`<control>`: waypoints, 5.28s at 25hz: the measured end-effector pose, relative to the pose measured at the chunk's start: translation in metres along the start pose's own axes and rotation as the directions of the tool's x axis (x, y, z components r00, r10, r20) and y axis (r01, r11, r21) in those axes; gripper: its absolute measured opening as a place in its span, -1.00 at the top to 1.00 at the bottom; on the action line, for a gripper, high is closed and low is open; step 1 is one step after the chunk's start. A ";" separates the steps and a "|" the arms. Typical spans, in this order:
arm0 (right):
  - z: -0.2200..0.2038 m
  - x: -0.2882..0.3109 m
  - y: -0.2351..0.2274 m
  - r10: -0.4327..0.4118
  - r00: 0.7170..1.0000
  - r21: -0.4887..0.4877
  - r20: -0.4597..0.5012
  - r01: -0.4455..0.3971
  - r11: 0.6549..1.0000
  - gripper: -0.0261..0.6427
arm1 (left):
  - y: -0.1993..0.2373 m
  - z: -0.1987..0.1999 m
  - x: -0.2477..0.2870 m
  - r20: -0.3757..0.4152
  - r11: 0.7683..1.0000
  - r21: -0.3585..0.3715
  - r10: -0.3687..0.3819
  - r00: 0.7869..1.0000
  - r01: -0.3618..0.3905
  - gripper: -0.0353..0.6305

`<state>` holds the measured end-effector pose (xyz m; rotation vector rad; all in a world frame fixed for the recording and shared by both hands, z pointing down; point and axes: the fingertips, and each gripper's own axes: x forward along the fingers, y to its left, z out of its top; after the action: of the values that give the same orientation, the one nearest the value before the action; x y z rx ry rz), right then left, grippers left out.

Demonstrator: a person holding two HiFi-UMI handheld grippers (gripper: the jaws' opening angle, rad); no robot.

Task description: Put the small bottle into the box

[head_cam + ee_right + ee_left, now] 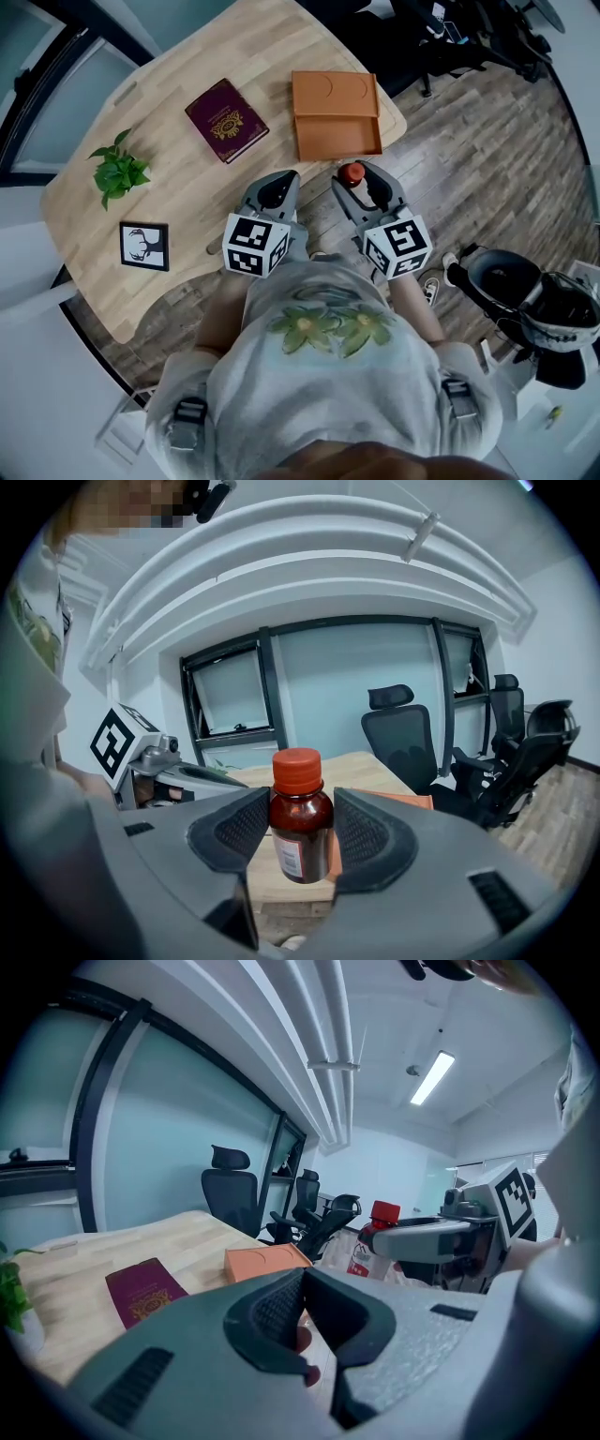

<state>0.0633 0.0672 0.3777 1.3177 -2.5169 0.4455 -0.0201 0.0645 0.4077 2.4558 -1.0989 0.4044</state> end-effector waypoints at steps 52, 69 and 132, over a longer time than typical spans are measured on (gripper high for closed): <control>0.008 0.161 -0.070 0.097 0.987 0.031 -0.127 -0.094 0.995 0.28 | 0.115 0.026 0.103 -0.109 0.994 -0.100 0.028 0.994 -0.039 0.87; -0.007 0.173 -0.077 0.126 0.976 0.030 -0.179 -0.122 0.992 0.28 | 0.117 0.026 0.112 -0.130 0.994 -0.099 0.031 0.991 -0.044 0.87; -0.075 0.208 -0.085 0.151 0.938 0.027 -0.311 -0.150 0.988 0.28 | 0.123 0.010 0.114 -0.172 0.988 -0.129 0.067 0.983 -0.090 0.87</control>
<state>0.0251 -0.1052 0.5357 0.9687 -2.3557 0.6358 -0.0387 -0.0863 0.4782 2.2212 -1.1165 0.5308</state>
